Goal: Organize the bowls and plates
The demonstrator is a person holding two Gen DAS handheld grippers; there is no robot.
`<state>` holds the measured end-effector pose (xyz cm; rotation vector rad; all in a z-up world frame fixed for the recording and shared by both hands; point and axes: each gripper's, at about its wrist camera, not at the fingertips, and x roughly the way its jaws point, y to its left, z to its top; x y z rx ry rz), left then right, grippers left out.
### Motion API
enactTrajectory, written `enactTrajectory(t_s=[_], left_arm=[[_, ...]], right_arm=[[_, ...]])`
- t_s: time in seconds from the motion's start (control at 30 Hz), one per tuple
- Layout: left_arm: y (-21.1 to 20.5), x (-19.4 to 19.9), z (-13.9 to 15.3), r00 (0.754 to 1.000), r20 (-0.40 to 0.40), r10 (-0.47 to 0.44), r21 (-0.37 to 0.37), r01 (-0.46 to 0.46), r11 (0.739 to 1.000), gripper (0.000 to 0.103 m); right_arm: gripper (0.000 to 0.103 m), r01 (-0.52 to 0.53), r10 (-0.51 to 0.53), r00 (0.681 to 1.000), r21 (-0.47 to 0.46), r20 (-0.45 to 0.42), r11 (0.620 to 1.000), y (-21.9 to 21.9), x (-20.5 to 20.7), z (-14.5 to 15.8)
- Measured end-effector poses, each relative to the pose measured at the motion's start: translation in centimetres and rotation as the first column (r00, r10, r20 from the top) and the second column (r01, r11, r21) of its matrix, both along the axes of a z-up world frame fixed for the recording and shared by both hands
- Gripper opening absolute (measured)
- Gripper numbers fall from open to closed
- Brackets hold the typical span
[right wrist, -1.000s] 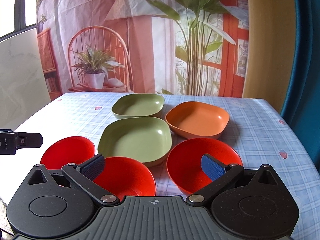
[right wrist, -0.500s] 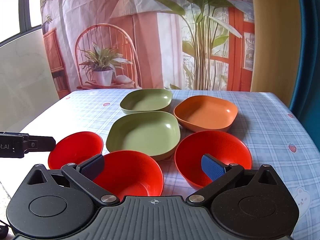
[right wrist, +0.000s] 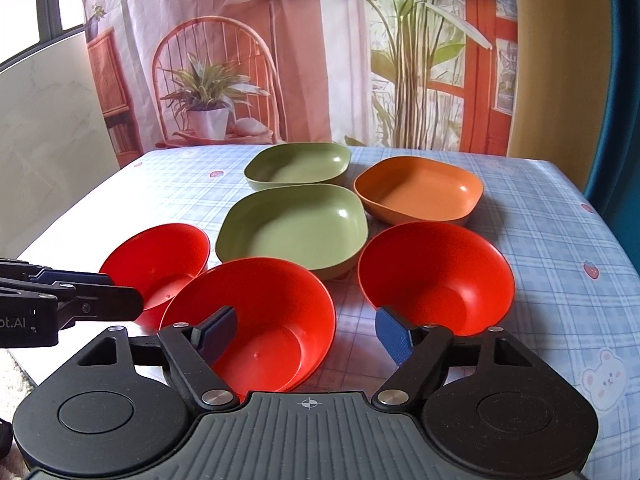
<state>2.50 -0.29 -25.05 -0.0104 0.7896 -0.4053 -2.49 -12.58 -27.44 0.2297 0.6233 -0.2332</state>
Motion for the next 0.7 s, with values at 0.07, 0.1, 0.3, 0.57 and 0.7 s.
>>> enactTrajectory(t_s=[0.07,0.1,0.3,0.57,0.7], left_arm=[[0.0,0.1,-0.2,1.0,-0.01,-0.007,-0.007,0.007,1.0,0.034],[-0.1,0.1,-0.3,1.0,-0.015,-0.006,-0.008,0.006,1.0,0.034],[0.0,0.2,-0.5,1.0,-0.027,0.001,-0.016,-0.001,1.0,0.033],[-0.9,-0.2,-0.8,0.996,-0.048,-0.071,-0.036,0.069,0.997,0.019],[-0.7,0.7,-1.8,0.994,-0.102,-0.034,-0.033,0.031,0.999,0.019]], right_arm=[[0.065,0.001,-0.001,1.0,0.007,0.0,1.0,-0.1,-0.1,-0.1],[0.064,0.003,-0.003,1.0,0.011,0.001,1.0,-0.2,-0.1,-0.1],[0.061,0.003,-0.003,1.0,0.028,0.001,1.0,-0.5,-0.2,-0.3],[0.051,-0.006,0.006,1.0,0.076,0.0,0.997,-0.8,-0.3,-0.6],[0.051,-0.002,0.003,1.0,0.099,-0.007,0.995,-1.1,-0.4,-0.9]])
